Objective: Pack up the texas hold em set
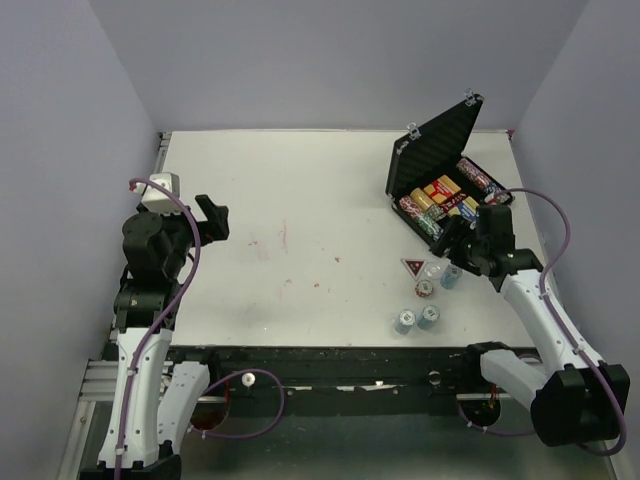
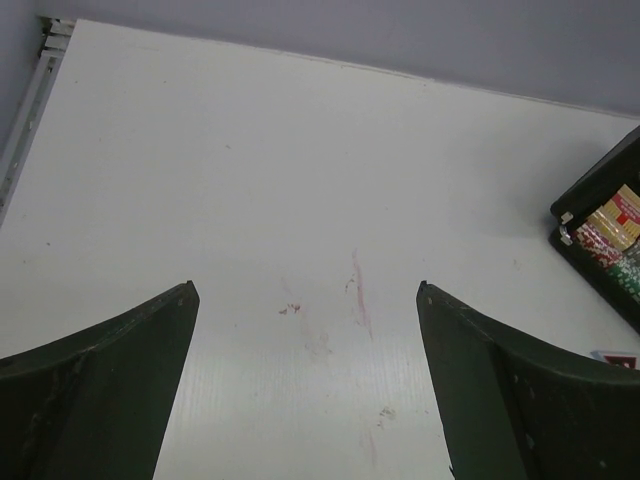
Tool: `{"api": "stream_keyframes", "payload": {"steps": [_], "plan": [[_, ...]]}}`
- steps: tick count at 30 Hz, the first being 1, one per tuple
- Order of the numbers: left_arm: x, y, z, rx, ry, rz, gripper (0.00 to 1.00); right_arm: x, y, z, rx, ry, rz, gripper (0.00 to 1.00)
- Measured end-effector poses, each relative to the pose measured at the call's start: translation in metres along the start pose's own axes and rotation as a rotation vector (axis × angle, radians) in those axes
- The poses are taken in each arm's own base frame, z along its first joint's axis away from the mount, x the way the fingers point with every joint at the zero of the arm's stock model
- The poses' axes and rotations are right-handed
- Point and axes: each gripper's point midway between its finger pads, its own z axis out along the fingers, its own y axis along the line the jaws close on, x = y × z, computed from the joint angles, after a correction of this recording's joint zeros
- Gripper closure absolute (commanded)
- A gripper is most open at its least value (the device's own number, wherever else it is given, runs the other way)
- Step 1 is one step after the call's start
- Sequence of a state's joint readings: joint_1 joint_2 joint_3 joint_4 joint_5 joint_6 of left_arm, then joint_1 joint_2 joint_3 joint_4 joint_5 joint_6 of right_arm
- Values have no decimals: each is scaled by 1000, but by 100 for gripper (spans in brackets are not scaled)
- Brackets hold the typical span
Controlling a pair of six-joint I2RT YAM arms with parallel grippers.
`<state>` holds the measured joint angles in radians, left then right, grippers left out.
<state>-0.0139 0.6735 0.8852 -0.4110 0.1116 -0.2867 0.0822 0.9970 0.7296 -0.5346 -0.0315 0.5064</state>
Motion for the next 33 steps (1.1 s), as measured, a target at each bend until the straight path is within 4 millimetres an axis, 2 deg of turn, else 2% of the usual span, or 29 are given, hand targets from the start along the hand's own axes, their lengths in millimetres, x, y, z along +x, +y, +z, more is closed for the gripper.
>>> {"api": "stream_keyframes", "payload": {"steps": [7, 19, 33], "plan": [[2, 1, 1, 0, 2, 7, 1, 25, -24, 11, 137, 130, 17, 20], [5, 2, 4, -3, 14, 8, 1, 19, -44, 8, 269, 132, 4, 23], [5, 2, 4, -3, 14, 7, 1, 29, -53, 18, 319, 188, -3, 30]]}}
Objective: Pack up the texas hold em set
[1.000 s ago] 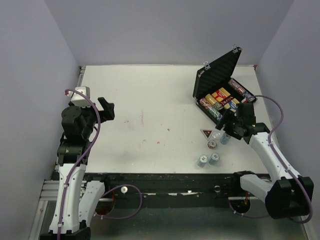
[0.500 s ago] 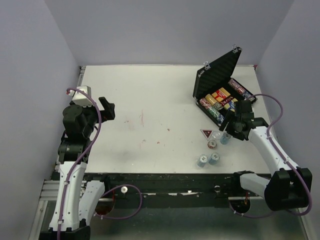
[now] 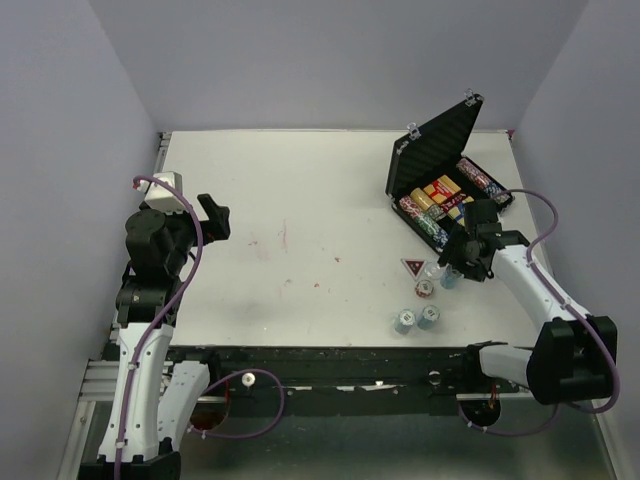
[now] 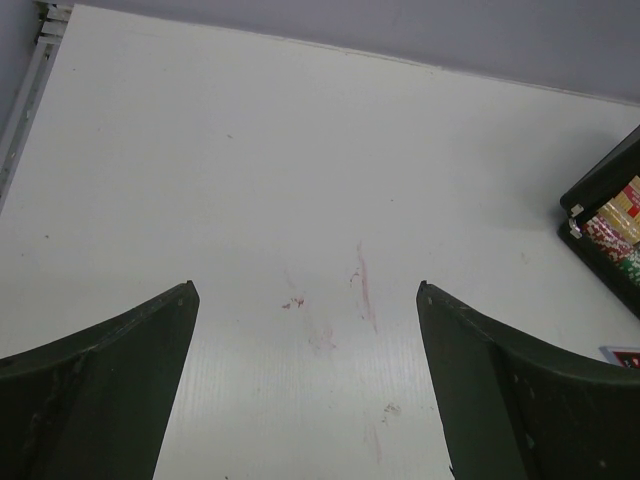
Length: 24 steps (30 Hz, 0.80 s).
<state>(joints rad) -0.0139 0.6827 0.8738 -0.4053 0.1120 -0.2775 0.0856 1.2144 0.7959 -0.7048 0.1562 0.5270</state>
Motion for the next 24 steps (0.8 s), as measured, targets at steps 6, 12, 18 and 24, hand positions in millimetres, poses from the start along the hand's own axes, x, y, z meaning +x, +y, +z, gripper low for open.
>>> {"api": "stream_keyframes", "payload": {"steps": [6, 12, 18, 24], "plan": [[0, 0, 0, 0, 0, 0, 1, 4, -2, 6, 20, 24, -5, 38], [0, 0, 0, 0, 0, 0, 1, 5, -3, 8, 26, 34, -7, 42], [0, 0, 0, 0, 0, 0, 1, 8, -4, 12, 37, 50, -11, 64], [0, 0, 0, 0, 0, 0, 1, 7, -3, 11, 36, 47, -12, 99]]}}
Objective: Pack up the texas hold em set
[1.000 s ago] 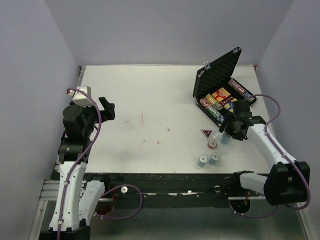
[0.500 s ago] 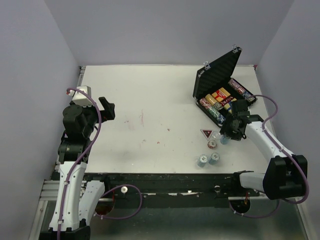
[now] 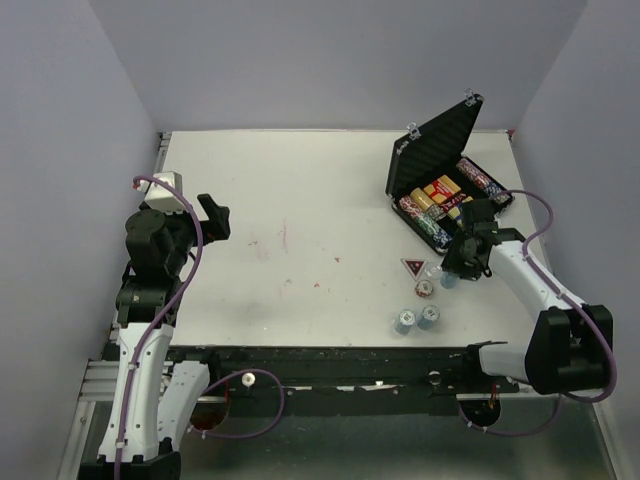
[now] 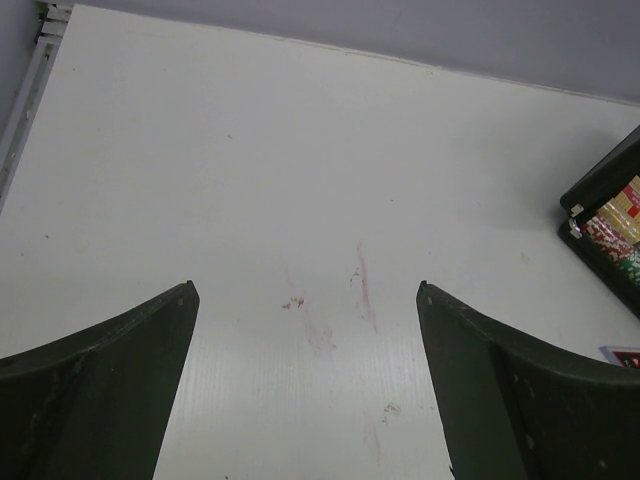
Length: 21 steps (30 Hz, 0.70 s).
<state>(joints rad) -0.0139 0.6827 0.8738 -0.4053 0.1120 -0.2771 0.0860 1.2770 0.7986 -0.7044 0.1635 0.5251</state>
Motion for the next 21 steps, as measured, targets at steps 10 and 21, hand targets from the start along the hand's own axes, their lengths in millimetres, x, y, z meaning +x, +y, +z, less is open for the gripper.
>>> {"api": "stream_keyframes", "payload": {"steps": [10, 21], "plan": [[-1, 1, -1, -8, -5, 0, 1, -82, 25, -54, -93, -280, 50, 99], [-3, 2, -2, -13, -14, 1, 1, -198, 51, -98, -250, -762, 213, 99]]}}
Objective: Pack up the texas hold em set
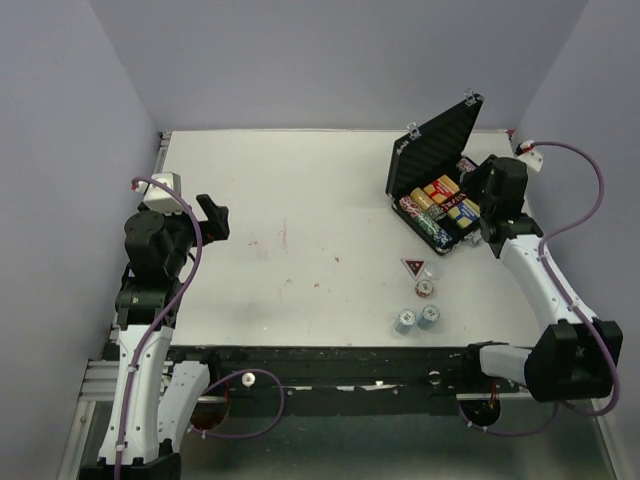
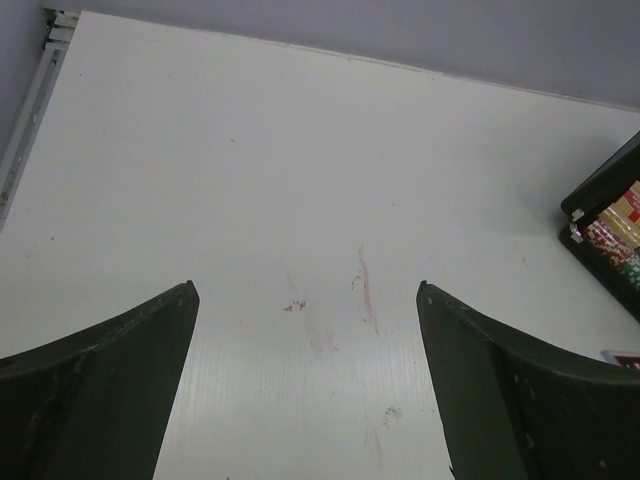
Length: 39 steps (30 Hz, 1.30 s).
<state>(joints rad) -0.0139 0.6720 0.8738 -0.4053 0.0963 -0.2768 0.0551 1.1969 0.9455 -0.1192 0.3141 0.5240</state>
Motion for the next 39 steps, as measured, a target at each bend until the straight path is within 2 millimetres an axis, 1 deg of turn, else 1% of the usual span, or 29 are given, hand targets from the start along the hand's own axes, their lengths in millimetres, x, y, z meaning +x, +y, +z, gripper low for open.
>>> {"api": "stream_keyframes", "payload": {"steps": [3, 6, 10, 11, 12, 15, 18, 23, 27, 32, 39], "plan": [[0, 1, 0, -5, -2, 0, 1, -2, -1, 31, -15, -23, 52, 99], [0, 1, 0, -7, -2, 0, 1, 1, -11, 61, -31, -22, 113, 99], [0, 1, 0, -6, -1, 0, 1, 12, -24, 89, -43, 4, 168, 99], [0, 1, 0, -6, -1, 0, 1, 17, -24, 94, -50, 16, 173, 99], [0, 1, 0, -6, -1, 0, 1, 20, -29, 98, -46, 23, 179, 99], [1, 1, 0, -7, 0, 0, 1, 28, -33, 112, -57, 48, 191, 99], [1, 2, 1, -7, 3, 0, 1, 34, -32, 125, -79, 76, 195, 99], [3, 2, 3, -9, 12, -1, 1, 37, -32, 144, -106, 96, 200, 99], [5, 3, 4, -10, 17, -2, 1, 38, -26, 158, -135, 101, 201, 99], [6, 3, 5, -12, 23, -2, 1, 43, -22, 172, -158, 116, 201, 99], [6, 3, 5, -11, 23, -2, 1, 57, -28, 180, -145, 140, 197, 99]]}}
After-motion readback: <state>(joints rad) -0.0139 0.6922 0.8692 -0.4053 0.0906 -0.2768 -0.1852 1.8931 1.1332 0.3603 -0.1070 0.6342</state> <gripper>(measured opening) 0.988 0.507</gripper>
